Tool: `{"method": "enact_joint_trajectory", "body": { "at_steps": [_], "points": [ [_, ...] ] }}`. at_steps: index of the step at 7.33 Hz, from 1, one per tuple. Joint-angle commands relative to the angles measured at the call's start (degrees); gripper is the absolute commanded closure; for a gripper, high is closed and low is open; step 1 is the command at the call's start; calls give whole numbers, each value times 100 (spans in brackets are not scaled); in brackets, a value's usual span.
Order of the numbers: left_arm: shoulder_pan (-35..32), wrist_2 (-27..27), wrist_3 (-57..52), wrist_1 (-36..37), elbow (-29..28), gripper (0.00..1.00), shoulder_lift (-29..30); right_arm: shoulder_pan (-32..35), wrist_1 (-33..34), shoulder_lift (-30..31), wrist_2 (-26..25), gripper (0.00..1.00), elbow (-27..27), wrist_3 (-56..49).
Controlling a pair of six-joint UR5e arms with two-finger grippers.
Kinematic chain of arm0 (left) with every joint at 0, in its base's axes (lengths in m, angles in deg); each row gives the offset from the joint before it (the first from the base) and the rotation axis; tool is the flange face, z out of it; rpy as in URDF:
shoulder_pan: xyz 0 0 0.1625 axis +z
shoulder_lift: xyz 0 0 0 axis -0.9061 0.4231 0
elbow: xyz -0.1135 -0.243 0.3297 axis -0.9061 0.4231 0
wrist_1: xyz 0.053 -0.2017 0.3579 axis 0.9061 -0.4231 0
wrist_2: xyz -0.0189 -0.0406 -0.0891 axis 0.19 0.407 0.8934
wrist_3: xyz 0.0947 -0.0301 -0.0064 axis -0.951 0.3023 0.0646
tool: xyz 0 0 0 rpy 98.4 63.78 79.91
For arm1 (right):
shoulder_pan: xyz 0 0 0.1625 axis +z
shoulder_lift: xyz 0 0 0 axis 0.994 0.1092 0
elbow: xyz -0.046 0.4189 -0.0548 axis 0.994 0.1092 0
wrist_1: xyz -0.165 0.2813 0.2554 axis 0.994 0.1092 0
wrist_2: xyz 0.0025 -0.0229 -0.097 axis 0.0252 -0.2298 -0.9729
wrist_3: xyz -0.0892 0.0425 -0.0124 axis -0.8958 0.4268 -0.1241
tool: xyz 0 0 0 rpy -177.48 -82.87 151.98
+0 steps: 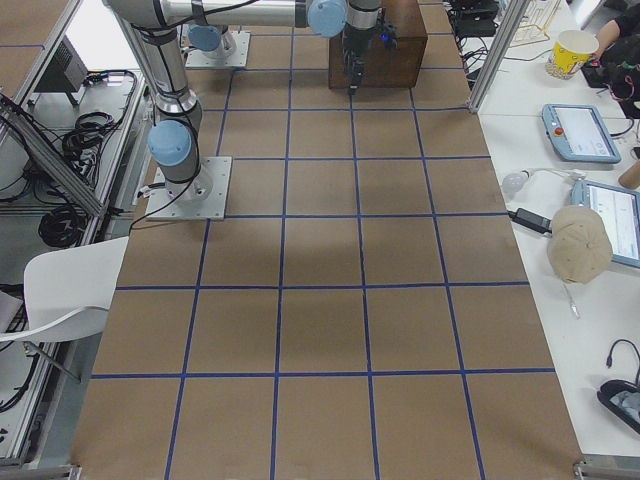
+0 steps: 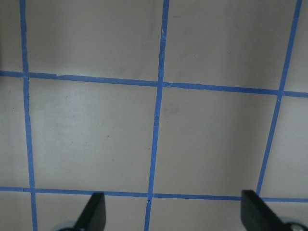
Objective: Open drawer and put corn inside
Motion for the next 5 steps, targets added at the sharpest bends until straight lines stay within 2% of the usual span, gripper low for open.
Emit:
{"method": "enact_joint_trajectory", "body": {
  "at_steps": [1,3,4,5],
  "points": [
    [170,33,-10,-4,-32,0,105,-7,-3,-3,-9,0,0,0],
    [582,208,-132,57,-120,0,324,-7,-3,-3,0,0,0,0],
    [784,688,-185,197,-129,0,456,-7,6,-3,-9,0,0,0],
    [1021,780,-629,198,-129,0,570,-7,-3,5,0,0,0,0]
  ]
}}
